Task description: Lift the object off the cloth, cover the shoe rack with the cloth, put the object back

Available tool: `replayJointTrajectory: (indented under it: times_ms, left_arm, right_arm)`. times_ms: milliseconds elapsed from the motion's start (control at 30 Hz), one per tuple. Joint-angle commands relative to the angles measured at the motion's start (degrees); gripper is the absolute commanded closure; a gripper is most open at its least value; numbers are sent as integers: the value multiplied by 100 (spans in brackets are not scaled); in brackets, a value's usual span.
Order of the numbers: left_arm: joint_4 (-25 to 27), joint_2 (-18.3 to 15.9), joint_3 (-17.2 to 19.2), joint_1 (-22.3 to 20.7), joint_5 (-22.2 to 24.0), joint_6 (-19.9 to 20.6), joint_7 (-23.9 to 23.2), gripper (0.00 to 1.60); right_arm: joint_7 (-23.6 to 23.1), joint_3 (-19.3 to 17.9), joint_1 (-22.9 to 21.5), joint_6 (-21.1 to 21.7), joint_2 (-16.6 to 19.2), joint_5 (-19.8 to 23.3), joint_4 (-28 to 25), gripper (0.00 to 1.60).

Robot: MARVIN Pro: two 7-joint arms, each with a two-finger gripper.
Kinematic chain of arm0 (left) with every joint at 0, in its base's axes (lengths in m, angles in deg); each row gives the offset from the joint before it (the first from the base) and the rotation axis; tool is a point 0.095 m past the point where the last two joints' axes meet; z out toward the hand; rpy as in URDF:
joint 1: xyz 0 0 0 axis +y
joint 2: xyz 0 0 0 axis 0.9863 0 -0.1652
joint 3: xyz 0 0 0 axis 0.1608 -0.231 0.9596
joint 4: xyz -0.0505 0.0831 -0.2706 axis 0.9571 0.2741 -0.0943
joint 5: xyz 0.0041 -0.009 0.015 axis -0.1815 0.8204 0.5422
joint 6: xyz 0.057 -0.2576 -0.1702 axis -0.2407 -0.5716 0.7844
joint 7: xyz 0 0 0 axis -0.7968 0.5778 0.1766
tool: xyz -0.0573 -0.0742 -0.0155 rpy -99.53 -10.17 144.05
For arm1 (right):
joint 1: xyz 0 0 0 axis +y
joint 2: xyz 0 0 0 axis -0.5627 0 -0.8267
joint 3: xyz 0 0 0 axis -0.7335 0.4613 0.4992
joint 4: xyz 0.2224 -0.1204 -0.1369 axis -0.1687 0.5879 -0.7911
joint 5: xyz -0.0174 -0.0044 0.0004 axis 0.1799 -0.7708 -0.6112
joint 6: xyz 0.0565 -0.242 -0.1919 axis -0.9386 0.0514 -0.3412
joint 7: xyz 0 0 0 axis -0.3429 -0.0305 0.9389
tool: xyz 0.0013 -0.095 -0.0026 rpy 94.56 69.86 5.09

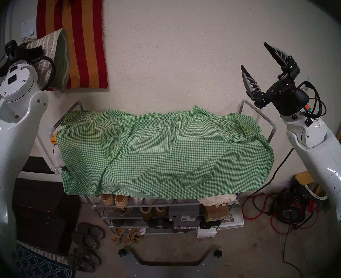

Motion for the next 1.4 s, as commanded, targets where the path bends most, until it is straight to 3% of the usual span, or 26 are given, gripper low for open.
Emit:
replayJointTrajectory:
  times_ms: [0, 367, 567, 1000, 1367]
  left_arm:
    - [-307, -110, 258, -76, -199, -251, 84, 160]
    - [-1011, -248, 676, -206, -112, -364, -7, 160]
    - [-1217, -309, 851, -56, -119, -396, -146, 160]
    - [-1530, -301, 867, 13, -239, -534, -269, 160]
    - [-1515, -287, 920, 151, -187, -399, -333, 160]
  right_arm:
    - [-5, 12, 11, -11, -6, -5, 8, 0]
    - [4, 20, 8, -13, 1, -7, 8, 0]
    - [9, 24, 6, -16, 4, -8, 9, 0]
    - [19, 33, 3, -20, 12, -9, 10, 0]
    - [27, 40, 0, -22, 17, -10, 10, 0]
